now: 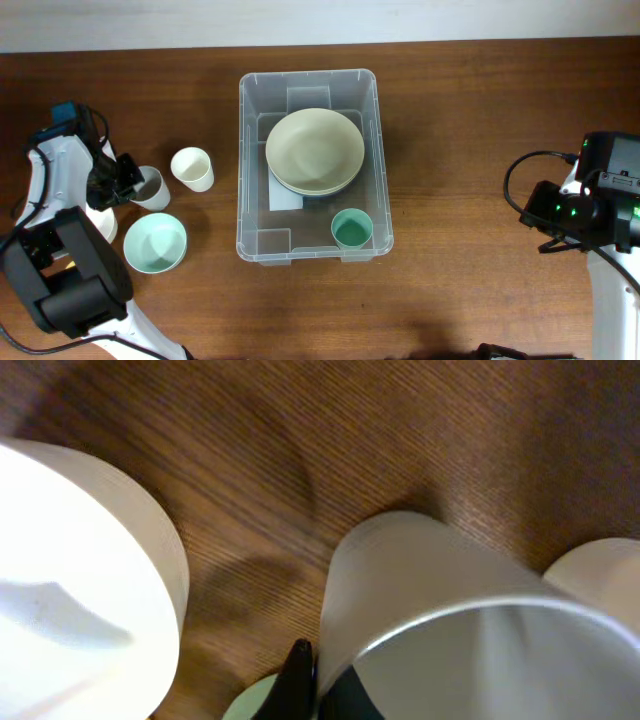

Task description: Pack container

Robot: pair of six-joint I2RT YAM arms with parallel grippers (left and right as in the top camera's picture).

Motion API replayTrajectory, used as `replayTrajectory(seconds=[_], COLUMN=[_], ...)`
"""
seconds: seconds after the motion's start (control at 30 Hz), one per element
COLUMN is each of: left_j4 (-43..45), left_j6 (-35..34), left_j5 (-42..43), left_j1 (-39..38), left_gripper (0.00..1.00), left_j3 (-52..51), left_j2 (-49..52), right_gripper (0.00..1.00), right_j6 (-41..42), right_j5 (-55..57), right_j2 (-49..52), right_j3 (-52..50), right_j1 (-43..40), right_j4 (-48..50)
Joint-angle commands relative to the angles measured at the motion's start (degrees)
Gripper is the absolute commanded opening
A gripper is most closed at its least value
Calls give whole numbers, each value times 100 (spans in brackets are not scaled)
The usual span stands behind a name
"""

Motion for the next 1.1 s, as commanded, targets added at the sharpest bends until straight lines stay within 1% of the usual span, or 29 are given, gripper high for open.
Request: replayTrajectory(seconds=[0.0, 0.03, 0.17, 0.27, 0.37, 0.47, 0.53, 0.57, 0.67, 0.73, 0.87, 1.07], left_j4=[-44, -66, -492, -807, -1019, -1051, -1051, -1047, -1019, -1025, -1003, -1054], left_j6=[24, 24, 24, 22, 24, 24, 24, 22, 22, 22, 24, 22], left_j5=[216, 214, 212, 214, 212, 214, 358, 538, 667, 695, 1027, 1128], left_j1=[20, 20, 0, -177, -758, -1593, -2426, -3005, -4019, -4476, -5265, -5877], left_gripper=[0, 0, 0, 0, 0, 0, 1, 1, 1, 0, 1, 1], left_j3=[83, 129, 704, 1064, 1303, 1307, 1305, 1305, 1305, 1305, 1305, 1305], left_j2=[-203, -284, -1296, -1947, -2579, -2863, -2841, -2741, -2396, -2151, -1572, -957], right_gripper=[54, 54, 54, 53, 54, 54, 53, 54, 54, 53, 54, 53], right_j6=[11, 11, 13, 13, 13, 15, 15, 15, 17, 17, 17, 17], right_j5=[-11, -11, -11, -11, -13, -13, -13, -13, -15, -15, -15, -15], right_j2=[-24, -24, -24, -24, -24, -24, -24, -24, -24, -24, -24, -24], right_j3=[-15, -15, -15, -15, -15, -15, -15, -15, -15, -15, -15, -15], right_j1=[-44, -44, -44, -44, -44, -44, -44, -44, -44, -44, -44, -44], right_j4=[-2, -2, 0, 4, 20, 20, 15, 0, -17, -24, -28, -44])
